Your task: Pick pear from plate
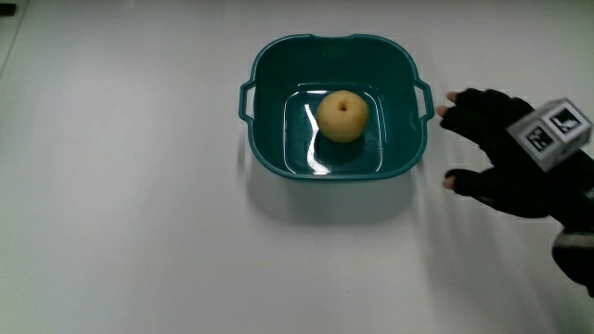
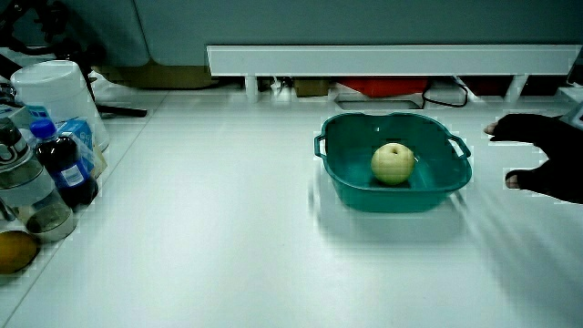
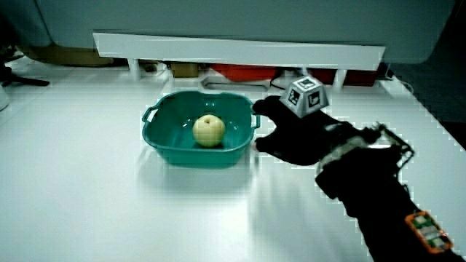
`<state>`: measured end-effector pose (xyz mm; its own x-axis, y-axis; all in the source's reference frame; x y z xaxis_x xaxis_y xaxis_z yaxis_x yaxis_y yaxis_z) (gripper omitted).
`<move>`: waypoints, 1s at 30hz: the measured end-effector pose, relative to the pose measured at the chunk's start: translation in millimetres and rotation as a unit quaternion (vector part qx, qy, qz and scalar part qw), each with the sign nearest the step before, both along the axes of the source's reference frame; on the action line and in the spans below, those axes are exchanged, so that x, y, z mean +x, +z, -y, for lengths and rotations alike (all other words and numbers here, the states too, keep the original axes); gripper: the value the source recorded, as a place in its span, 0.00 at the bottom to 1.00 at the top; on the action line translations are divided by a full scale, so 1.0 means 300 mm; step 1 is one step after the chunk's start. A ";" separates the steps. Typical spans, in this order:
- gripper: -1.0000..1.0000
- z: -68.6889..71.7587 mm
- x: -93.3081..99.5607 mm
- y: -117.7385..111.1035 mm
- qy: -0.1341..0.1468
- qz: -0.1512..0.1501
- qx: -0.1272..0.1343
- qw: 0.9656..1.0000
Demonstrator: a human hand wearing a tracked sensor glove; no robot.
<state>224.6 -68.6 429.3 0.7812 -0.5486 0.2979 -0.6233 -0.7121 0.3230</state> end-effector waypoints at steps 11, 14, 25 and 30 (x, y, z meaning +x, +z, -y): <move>0.50 0.067 -0.223 -0.013 -0.034 -0.050 -0.010 0.998; 0.50 0.083 -0.271 -0.020 -0.027 -0.082 0.019 0.996; 0.50 0.132 -0.402 -0.001 -0.038 -0.126 0.024 0.991; 0.50 0.142 -0.425 0.043 -0.035 -0.132 0.013 0.990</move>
